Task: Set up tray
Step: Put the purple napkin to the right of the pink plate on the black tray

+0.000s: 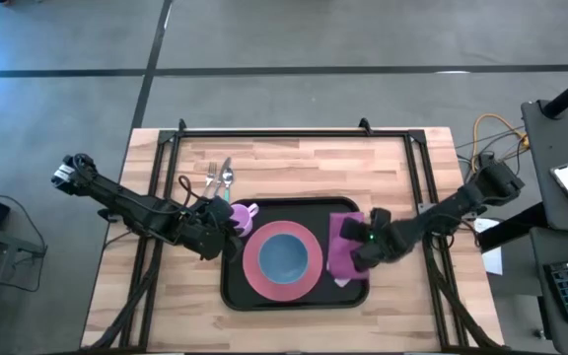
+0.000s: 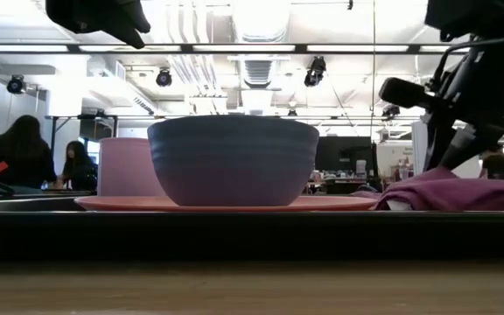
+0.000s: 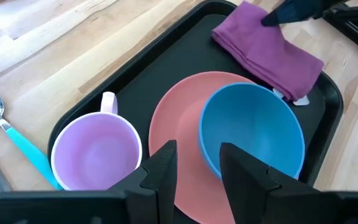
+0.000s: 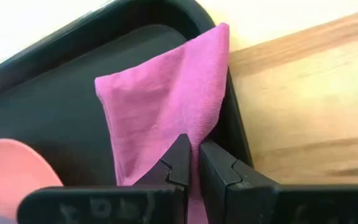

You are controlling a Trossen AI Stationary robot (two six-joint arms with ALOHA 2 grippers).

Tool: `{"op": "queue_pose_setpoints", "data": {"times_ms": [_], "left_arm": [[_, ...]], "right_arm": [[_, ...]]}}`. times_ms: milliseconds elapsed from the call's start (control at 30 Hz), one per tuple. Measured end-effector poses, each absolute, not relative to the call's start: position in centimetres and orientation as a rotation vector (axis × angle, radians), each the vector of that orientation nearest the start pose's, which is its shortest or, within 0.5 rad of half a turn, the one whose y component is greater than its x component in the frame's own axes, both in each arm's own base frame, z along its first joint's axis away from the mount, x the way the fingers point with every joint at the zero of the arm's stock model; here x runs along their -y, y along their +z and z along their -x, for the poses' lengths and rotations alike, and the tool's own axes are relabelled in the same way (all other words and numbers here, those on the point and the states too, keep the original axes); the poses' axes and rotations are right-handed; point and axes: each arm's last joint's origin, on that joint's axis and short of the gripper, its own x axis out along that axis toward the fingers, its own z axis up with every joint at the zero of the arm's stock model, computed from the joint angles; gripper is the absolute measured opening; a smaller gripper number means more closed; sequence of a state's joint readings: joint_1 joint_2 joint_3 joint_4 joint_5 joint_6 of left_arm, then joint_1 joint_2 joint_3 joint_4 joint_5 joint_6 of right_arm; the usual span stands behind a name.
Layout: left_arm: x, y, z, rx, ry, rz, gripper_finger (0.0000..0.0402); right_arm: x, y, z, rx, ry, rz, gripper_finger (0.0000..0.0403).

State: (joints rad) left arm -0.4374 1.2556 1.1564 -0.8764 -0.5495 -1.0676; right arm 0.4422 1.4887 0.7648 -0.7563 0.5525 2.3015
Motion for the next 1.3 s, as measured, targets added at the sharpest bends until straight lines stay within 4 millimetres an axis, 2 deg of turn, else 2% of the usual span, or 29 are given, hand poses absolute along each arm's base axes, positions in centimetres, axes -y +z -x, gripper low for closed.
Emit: {"op": "queue_pose_setpoints", "data": {"times_ms": [167,300,433,600,733,867,1067,1300], "left_arm": [[8.7,31.3,-22.3,-0.689,0.536,0.533,0.0102],[8.4,31.3,-22.4,-0.684,0.560,0.526,0.0102],[8.0,31.3,-22.5,-0.674,0.581,0.528,0.0102],[8.0,31.3,-22.5,-0.670,0.587,0.544,0.0102],[8.0,31.3,-22.5,-0.668,0.590,0.551,0.0102],[7.9,31.3,-22.5,-0.667,0.592,0.551,0.0102],[7.9,31.3,-22.5,-0.667,0.592,0.551,0.0102],[8.0,31.3,-22.6,-0.661,0.589,0.556,0.0102]], "right_arm": [[-7.2,15.3,-22.0,-0.471,-1.318,-1.245,0.0013],[-5.8,14.7,-23.3,-0.461,-1.294,-1.252,0.0013],[-4.7,13.8,-23.6,-0.530,-1.341,-1.211,0.0013],[-5.5,13.0,-23.4,-0.745,-1.313,-1.193,0.0013],[-6.5,13.2,-23.2,-0.762,-1.274,-1.173,0.0013],[-6.1,13.8,-23.1,-0.751,-1.263,-1.095,0.0018],[-5.0,14.9,-23.5,-0.866,-1.169,-0.906,0.0069],[-5.8,17.7,-25.6,-0.972,-0.902,-0.696,0.0146]]}}
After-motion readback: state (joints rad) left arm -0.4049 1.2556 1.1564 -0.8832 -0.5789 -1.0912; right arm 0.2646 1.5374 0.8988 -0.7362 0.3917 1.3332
